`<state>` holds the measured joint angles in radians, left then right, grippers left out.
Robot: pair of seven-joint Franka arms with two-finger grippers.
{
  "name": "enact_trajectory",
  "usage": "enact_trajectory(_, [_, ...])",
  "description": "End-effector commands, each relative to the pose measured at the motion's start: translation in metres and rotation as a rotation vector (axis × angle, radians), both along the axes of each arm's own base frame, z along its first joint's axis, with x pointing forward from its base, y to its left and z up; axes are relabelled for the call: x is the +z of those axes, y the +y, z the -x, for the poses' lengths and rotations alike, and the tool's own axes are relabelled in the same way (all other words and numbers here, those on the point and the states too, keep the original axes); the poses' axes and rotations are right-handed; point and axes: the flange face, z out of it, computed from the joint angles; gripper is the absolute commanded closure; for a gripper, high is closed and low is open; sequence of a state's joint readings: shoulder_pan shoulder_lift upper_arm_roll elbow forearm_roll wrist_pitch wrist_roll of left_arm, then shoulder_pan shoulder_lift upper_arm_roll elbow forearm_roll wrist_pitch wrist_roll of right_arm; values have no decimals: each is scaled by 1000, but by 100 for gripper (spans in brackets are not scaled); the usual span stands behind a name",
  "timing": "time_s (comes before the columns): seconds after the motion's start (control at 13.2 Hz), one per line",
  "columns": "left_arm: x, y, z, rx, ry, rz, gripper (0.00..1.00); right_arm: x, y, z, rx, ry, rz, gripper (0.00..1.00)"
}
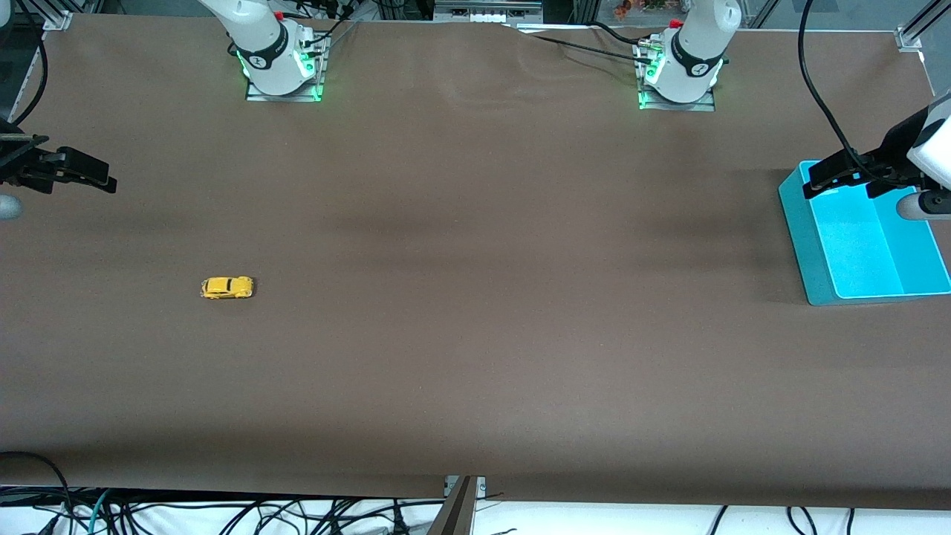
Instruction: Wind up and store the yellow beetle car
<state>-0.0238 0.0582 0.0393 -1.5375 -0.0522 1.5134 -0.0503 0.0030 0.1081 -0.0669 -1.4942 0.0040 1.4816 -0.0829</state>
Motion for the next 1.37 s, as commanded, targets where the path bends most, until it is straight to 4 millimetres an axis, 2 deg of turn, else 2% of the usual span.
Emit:
enact_trajectory(0.0, [6,0,-2,-2,1,20,0,3,3,3,-9,-5,-13,1])
enact_trajectory(0.76, [6,0,-2,-2,1,20,0,-1,5,1,-6,3,-16,1])
enact_trajectory(0.91, [6,0,-1,-2,0,20,0,-13,19,-4,18,23,-16,1])
enact_trajectory(1.06, [6,0,-1,-1,1,20,0,-37,33,-14,49,66,-16,1])
enact_trajectory(1.29, [6,1,-1,-1,1,20,0,-60,47,-20,71,118,-17,1])
